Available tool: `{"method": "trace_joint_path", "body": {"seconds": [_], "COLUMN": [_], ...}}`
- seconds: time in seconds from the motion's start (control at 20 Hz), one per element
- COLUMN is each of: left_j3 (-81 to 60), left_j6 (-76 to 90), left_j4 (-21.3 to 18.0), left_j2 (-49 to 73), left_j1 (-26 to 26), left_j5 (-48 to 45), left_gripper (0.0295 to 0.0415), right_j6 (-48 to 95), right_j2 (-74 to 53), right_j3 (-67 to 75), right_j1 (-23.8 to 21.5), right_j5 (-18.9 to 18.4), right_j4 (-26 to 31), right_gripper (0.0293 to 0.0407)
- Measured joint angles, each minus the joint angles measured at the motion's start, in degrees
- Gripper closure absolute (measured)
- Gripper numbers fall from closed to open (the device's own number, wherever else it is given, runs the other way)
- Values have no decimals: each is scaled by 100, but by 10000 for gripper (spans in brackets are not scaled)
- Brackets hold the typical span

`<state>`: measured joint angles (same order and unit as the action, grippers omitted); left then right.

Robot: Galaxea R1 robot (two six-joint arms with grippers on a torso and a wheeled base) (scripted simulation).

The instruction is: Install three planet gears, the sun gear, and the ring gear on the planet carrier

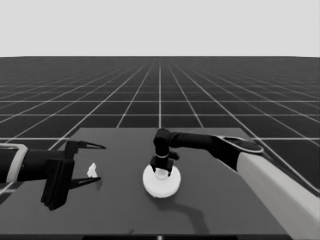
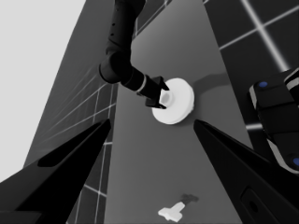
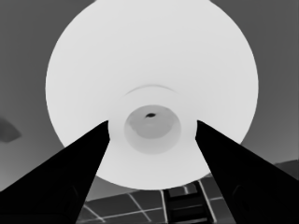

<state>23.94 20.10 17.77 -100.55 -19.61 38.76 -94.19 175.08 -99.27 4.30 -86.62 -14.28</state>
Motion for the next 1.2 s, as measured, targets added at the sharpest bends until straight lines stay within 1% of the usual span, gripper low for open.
{"method": "trace_joint_path", "body": {"seconds": [1.15, 1.2], "left_j3": [0, 0], "left_j6": [0, 0], "left_j4": [0, 0], "left_j2": [0, 0], "left_j1": [0, 0], "left_j5": [0, 0], "left_gripper": [326, 326], "right_j6": [-1150, -1180], "right_j2": [-1, 0], "right_j3": [-1, 0], "right_j1": [0, -2], "right_j5": [0, 0], "right_j4": [-1, -1], "right_gripper": [351, 327]}}
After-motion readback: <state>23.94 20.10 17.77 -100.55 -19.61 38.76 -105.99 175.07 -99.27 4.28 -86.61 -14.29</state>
